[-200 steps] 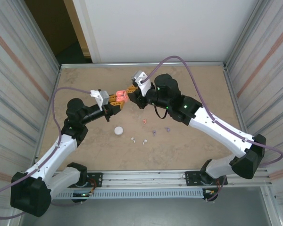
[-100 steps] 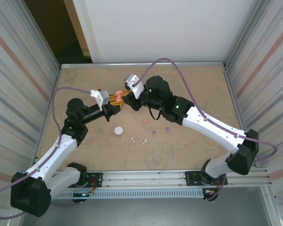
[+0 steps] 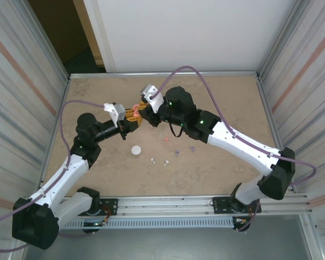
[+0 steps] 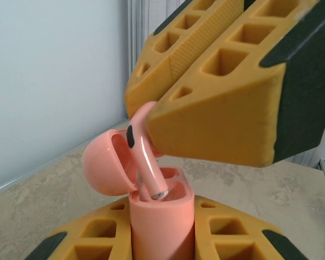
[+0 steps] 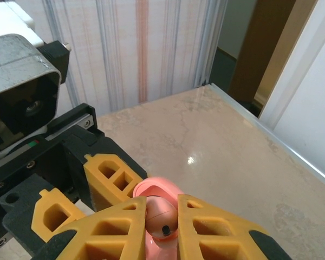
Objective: Insert the wireless bluetooth earbuds into the charging case
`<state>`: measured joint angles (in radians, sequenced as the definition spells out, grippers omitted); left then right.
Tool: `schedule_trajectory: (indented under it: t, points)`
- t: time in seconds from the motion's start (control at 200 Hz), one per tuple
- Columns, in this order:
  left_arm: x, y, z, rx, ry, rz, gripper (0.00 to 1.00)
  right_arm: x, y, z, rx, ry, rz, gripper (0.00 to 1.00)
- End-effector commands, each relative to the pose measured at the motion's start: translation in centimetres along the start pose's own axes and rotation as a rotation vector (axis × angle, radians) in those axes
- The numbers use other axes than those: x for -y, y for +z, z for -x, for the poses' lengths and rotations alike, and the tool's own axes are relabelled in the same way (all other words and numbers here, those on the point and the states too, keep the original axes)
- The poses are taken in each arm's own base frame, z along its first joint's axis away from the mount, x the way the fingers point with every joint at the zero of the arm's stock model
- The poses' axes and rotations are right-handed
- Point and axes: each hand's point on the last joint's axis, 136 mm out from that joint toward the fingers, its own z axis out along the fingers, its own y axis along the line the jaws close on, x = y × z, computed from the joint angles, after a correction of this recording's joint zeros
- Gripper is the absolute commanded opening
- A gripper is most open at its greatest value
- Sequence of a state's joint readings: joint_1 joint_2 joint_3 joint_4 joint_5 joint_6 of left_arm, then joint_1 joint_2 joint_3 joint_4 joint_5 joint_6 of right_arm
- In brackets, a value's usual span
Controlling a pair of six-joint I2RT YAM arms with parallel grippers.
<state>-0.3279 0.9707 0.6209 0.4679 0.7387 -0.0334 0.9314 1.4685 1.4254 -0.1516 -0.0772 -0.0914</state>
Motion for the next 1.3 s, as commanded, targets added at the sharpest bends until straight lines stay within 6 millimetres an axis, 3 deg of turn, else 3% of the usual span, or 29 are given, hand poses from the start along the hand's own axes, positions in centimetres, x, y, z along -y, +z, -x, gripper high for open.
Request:
schedule_trajectory:
  t: [0.0, 0.656, 0.847, 1.097, 1.298]
  points:
    - [0.3, -0.2, 2.3, 0.052, 0.036, -0.014, 0.00, 0.1, 0.0, 1.1, 0.016, -0.030, -0.016, 0.16]
    - [0.4, -0.2, 2.5, 0.057, 0.044, -0.016, 0.00, -1.5, -0.2, 0.2, -0.017, -0.011, 0.072, 0.21]
    - [0.5, -0.3, 2.5, 0.059, 0.047, -0.018, 0.00, -2.0, -0.8, 1.3, 0.017, -0.007, 0.102, 0.35]
    - [0.6, -0.3, 2.6, 0.061, 0.048, -0.022, 0.00, -1.2, -2.7, 3.4, 0.077, 0.003, 0.080, 0.56]
    - [0.7, -0.5, 2.8, 0.067, 0.056, -0.018, 0.00, -0.2, -4.2, 3.2, 0.110, 0.059, 0.069, 0.73]
